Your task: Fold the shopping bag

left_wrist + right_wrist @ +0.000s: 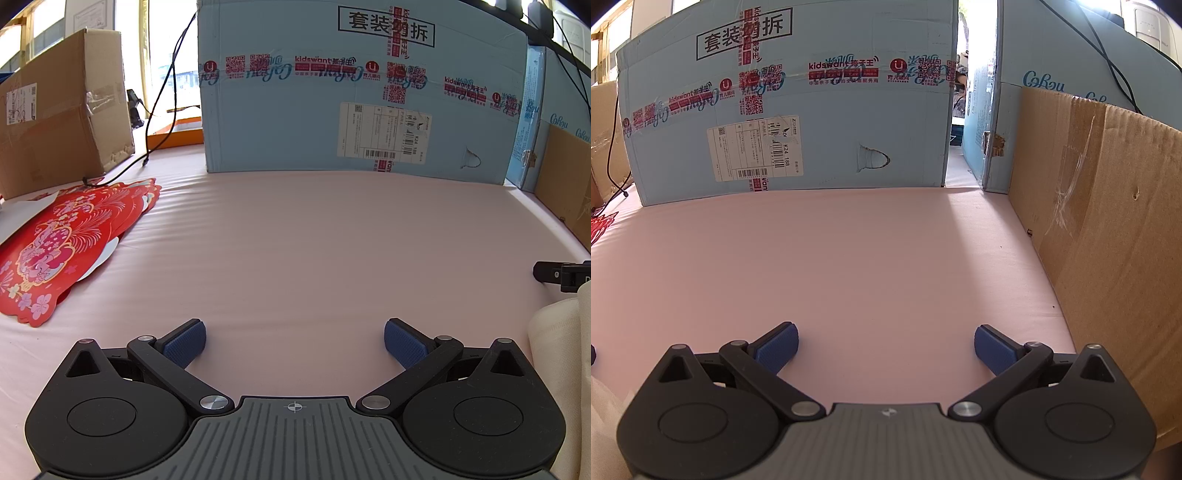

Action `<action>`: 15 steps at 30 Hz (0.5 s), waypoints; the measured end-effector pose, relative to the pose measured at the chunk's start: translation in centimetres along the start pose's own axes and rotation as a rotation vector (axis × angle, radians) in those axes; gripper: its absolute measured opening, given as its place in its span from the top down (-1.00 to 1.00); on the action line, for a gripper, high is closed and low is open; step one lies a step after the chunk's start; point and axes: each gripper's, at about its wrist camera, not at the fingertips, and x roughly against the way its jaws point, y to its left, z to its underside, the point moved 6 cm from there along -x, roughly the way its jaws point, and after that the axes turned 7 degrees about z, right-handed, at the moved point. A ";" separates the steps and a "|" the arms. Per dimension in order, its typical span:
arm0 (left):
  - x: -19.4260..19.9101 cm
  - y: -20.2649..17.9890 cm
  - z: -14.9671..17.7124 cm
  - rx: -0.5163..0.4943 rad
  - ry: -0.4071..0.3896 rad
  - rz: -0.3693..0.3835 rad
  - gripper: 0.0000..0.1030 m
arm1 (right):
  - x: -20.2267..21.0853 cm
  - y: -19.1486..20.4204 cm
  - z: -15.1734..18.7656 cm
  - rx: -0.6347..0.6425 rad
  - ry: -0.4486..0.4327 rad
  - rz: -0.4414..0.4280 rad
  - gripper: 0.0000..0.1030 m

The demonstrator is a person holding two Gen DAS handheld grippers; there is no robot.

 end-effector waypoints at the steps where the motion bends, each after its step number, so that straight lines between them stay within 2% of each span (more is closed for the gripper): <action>1: 0.0 0.0 -0.1 0.000 0.000 0.000 -1.00 | 0.0 0.0 0.0 0.000 0.000 0.000 -1.00; 15: 0.0 -0.2 -0.2 0.000 -0.002 -0.003 -1.00 | 0.1 -0.2 0.0 0.001 -0.001 0.001 -1.00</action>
